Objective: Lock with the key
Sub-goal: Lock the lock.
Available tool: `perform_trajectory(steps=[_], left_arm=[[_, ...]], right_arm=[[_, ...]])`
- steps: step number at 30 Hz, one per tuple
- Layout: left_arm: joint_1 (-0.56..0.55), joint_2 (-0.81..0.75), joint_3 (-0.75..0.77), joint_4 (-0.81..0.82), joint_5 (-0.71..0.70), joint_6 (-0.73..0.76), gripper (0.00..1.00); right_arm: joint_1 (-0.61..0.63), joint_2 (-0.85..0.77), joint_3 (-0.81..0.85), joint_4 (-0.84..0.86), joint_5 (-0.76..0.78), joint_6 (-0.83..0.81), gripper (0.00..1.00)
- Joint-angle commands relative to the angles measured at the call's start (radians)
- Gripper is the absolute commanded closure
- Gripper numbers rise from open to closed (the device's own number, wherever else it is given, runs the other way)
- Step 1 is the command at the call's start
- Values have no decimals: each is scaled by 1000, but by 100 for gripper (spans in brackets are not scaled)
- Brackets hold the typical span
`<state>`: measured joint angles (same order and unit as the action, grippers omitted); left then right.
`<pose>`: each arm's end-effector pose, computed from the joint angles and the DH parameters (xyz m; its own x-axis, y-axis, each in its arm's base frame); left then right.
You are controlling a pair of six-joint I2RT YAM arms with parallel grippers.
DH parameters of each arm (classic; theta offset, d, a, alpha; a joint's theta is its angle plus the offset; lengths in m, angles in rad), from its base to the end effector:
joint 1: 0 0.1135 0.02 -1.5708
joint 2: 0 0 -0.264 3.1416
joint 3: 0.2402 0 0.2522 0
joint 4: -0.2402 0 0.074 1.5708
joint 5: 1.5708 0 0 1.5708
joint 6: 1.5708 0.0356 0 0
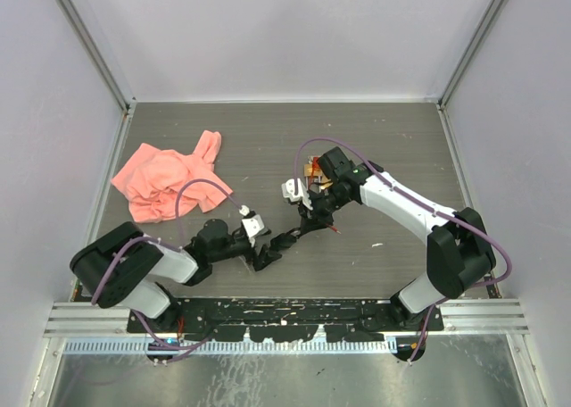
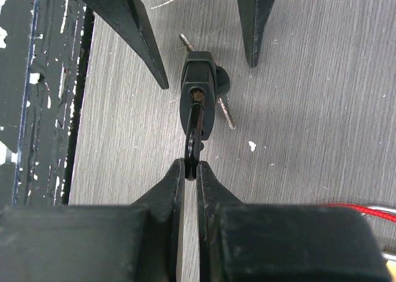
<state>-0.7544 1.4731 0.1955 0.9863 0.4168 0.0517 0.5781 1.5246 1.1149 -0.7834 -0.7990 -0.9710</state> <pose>0.1538 -0.1643 0.1285 -0.1620 0.2171 -0.9626 0.9184 0.3900 -0.0666 0.2313 0.1814 0.2428 0.0578 -0.6496 -0.7580 -0.9827 -0.1711 0.0716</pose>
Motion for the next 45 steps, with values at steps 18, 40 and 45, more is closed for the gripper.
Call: perform_trajectory(steps=[18, 40, 45], left_arm=[[45, 68, 15, 199, 109, -47, 42], [53, -24, 105, -229, 171, 63, 70], [54, 34, 125, -203, 168, 79, 80]], right_arm=[[-23, -21, -3, 59, -87, -4, 99], [-26, 18, -5, 65, -104, -8, 99], [-21, 23, -15, 70, -115, -16, 99]])
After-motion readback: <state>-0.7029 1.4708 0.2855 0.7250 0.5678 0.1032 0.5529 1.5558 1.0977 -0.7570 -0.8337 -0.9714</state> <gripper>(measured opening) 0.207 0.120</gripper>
